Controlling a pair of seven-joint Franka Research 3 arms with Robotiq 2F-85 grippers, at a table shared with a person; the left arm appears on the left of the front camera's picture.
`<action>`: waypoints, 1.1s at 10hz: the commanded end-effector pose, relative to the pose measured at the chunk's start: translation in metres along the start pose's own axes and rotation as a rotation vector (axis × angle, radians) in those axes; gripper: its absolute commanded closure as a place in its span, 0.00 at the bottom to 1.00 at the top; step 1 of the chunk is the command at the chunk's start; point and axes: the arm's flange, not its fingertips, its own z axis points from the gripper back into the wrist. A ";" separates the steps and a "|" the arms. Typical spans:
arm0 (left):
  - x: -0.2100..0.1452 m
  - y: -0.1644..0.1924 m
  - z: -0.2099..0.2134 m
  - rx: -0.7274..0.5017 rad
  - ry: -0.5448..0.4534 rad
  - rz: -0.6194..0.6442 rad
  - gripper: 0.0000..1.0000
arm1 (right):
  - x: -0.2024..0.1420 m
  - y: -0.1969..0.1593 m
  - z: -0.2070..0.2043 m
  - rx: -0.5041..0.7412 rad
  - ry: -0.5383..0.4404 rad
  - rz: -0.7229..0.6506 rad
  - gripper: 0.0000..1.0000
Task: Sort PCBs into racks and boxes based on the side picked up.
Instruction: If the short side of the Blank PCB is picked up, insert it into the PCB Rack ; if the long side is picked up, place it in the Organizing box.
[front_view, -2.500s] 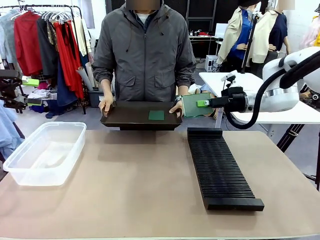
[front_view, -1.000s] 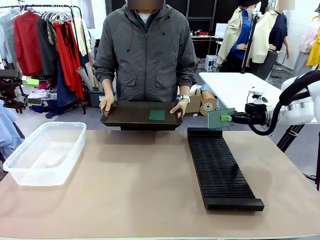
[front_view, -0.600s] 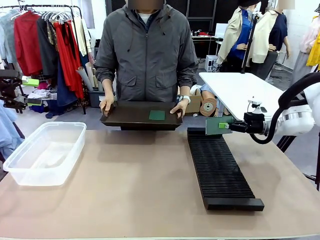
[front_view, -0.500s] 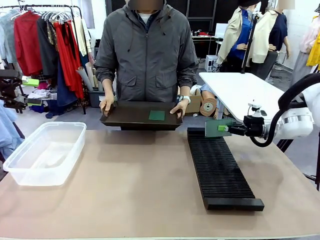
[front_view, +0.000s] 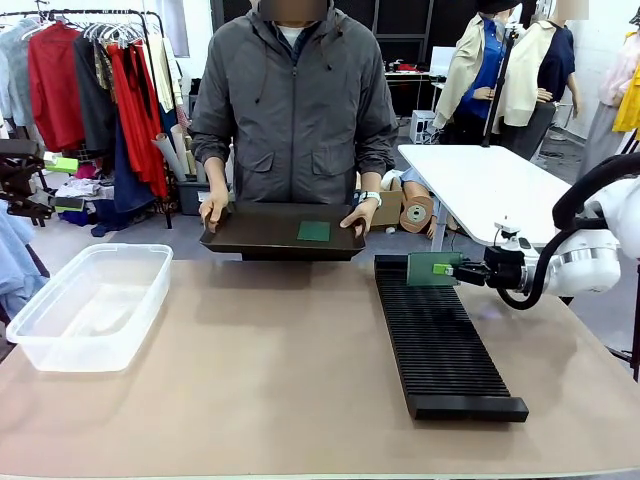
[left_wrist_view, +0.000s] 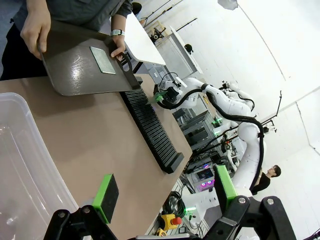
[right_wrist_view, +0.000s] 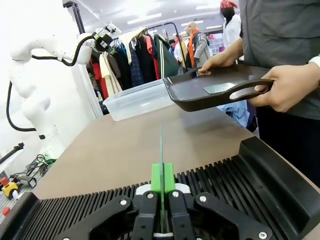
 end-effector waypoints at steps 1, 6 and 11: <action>0.000 -0.004 0.001 0.009 0.008 0.010 0.00 | -0.003 0.002 -0.005 -0.010 -0.037 0.034 1.00; 0.000 -0.004 0.001 0.009 0.008 0.010 0.00 | -0.005 -0.001 -0.001 -0.002 -0.010 0.000 1.00; 0.000 -0.004 0.001 0.009 0.008 0.010 0.00 | -0.005 -0.001 -0.001 -0.002 -0.010 0.000 1.00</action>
